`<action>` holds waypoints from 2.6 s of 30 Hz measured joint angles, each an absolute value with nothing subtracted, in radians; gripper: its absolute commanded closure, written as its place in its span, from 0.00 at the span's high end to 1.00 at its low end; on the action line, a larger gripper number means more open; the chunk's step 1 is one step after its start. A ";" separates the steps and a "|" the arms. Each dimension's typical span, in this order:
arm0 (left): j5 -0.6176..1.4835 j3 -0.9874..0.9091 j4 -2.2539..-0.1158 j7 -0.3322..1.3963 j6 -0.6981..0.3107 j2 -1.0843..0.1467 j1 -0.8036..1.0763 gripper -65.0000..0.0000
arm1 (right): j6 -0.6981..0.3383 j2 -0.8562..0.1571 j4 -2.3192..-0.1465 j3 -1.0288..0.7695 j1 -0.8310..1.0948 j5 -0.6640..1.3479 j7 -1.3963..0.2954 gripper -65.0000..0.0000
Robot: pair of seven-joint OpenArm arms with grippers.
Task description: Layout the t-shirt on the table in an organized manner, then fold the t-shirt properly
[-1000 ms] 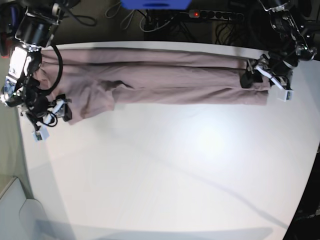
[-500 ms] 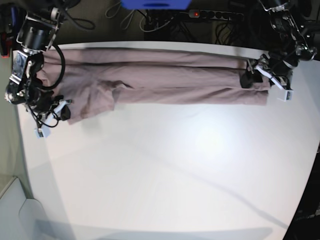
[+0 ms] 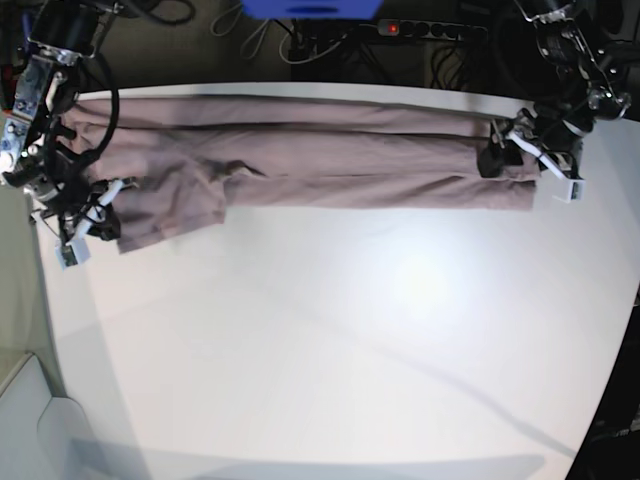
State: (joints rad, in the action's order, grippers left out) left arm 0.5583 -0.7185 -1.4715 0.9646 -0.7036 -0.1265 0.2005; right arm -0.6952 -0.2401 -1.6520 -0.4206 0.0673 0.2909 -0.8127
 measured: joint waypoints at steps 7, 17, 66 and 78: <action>0.558 -0.724 -1.472 0.964 -0.704 -0.124 0.200 0.77 | -0.702 -0.186 -1.784 -0.575 0.212 0.290 -0.877 0.00; 0.559 -0.724 -1.472 0.964 -0.704 -0.125 0.201 0.77 | -0.702 -0.177 -1.782 -0.620 0.277 0.289 -0.864 0.00; 0.525 -0.724 -1.563 1.021 -0.699 -0.162 0.208 1.00 | -0.703 -0.194 -1.502 -0.617 0.311 0.332 -0.649 0.00; 0.459 -0.724 -1.522 1.012 -0.697 -0.163 0.198 1.00 | -0.703 -0.191 -1.502 -0.617 0.310 0.331 -0.649 0.00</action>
State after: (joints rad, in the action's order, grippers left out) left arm 0.4587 -0.7238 -1.5215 1.0122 -0.6968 -0.1627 0.1982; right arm -0.7029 -0.1913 -1.5024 -0.6170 0.3103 0.3305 -0.6491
